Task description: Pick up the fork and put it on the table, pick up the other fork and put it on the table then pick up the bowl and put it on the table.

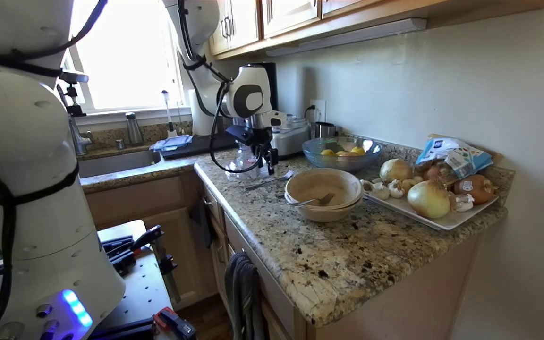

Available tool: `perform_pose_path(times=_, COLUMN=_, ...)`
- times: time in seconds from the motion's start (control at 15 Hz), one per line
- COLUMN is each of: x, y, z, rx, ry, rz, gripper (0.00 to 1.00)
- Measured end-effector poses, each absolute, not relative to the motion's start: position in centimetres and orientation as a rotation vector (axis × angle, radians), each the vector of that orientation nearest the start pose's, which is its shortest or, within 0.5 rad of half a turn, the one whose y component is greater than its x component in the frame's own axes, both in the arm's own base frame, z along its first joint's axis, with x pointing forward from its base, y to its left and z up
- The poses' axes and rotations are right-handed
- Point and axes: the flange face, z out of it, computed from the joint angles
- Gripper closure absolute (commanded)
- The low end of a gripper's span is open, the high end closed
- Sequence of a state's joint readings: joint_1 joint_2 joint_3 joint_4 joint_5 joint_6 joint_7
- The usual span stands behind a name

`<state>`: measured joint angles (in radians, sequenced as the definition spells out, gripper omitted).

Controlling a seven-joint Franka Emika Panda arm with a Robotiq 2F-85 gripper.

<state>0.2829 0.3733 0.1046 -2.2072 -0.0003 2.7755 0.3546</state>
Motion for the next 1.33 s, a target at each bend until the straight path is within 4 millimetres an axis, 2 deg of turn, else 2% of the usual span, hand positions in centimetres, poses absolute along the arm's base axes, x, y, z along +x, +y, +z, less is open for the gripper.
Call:
perform_pose_path(times=0.27, x=53.4, y=20.2, z=24.7, rx=-3.083, ry=-0.051, rz=-0.226, gripper=0.00)
perform_pose_path(times=0.67, x=54.9, y=16.1, z=28.6, rx=-3.165, ry=-0.044, rz=-0.076, gripper=0.00)
perform_pose_path(times=0.93, x=56.2, y=13.1, z=30.2, rx=-3.185, ry=-0.068, rz=0.027, gripper=0.00)
perform_pose_path(times=1.07, x=56.4, y=12.6, z=30.6, rx=-3.188, ry=-0.061, rz=0.048, gripper=0.00)
perform_pose_path(times=1.33, x=56.4, y=12.9, z=30.6, rx=-3.187, ry=-0.069, rz=0.050, gripper=0.00)
